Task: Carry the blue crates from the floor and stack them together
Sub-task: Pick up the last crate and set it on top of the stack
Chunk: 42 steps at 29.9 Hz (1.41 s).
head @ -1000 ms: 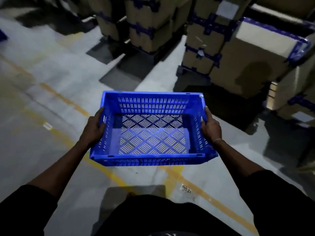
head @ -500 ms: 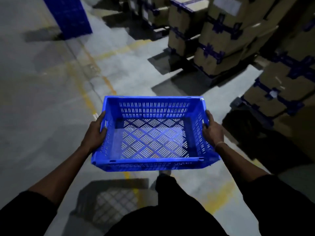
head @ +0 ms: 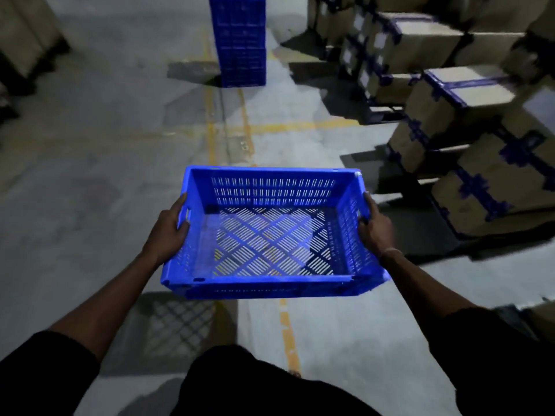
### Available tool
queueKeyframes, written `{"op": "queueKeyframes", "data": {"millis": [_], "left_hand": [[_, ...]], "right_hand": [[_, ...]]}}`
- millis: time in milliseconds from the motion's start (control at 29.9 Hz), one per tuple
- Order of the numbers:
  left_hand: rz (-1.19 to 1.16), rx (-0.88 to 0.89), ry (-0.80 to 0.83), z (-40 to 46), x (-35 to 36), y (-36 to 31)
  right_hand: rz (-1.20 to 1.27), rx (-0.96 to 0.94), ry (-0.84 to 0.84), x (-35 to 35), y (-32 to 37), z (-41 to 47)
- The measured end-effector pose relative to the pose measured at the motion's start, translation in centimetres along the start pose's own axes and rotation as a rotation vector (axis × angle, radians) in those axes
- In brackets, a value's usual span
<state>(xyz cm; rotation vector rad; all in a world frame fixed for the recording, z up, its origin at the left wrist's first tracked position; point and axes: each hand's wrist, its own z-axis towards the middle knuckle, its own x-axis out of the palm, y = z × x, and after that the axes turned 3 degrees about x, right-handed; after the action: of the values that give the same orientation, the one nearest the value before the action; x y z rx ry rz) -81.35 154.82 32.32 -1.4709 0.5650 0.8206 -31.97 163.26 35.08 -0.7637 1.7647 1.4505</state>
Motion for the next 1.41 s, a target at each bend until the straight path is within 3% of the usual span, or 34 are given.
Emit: {"op": "queueKeyframes", "data": {"millis": [201, 569, 804, 1038, 1407], "left_hand": [[0.004, -0.06, -0.07, 13.1, -1.6, 4.1], [0.026, -0.053, -0.041, 41.7, -8.4, 12.6], [0.074, -0.058, -0.071, 58.7, -11.6, 14.3], [0.04, -0.077, -0.104, 78.2, -11.9, 15.7], [0.005, -0.069, -0.176, 107.1, -15.9, 14.0]], "right_hand": [[-0.084, -0.096, 0.025, 4.1, 8.4, 15.3], [0.017, -0.068, 0.003, 12.0, 25.6, 37.7], [0.032, -0.04, 0.038, 14.6, 33.9, 52.0], [0.068, -0.059, 0.028, 17.2, 41.8, 71.6], [0.0, -0.159, -0.005, 15.3, 57.0, 100.2]]}}
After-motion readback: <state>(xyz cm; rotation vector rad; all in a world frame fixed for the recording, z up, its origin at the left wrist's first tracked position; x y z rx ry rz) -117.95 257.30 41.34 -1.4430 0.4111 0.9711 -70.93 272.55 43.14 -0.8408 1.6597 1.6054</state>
